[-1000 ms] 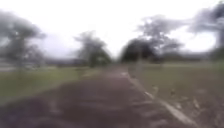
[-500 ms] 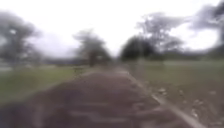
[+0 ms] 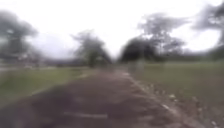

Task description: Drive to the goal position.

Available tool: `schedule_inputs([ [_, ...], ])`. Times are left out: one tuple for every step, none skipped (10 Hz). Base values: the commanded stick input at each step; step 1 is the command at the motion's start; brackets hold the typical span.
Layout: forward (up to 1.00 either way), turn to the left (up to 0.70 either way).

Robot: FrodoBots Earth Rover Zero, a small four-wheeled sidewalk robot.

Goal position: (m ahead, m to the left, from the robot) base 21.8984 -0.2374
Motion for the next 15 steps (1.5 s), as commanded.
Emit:
schedule_inputs([
  [0.70, 0.00],
  [0.70, 0.00],
  [0.70, 0.00],
  [0.70, 0.00],
  [0.70, 0.00],
  [0.70, 0.00],
  [0.70, 0.00],
  [0.70, 0.00],
  [0.70, 0.00],
  [0.70, 0.00],
  [0.70, 0.00],
  [0.70, 0.00],
  [0.70, 0.00],
  [0.70, 0.00],
  [0.70, 0.00],
])
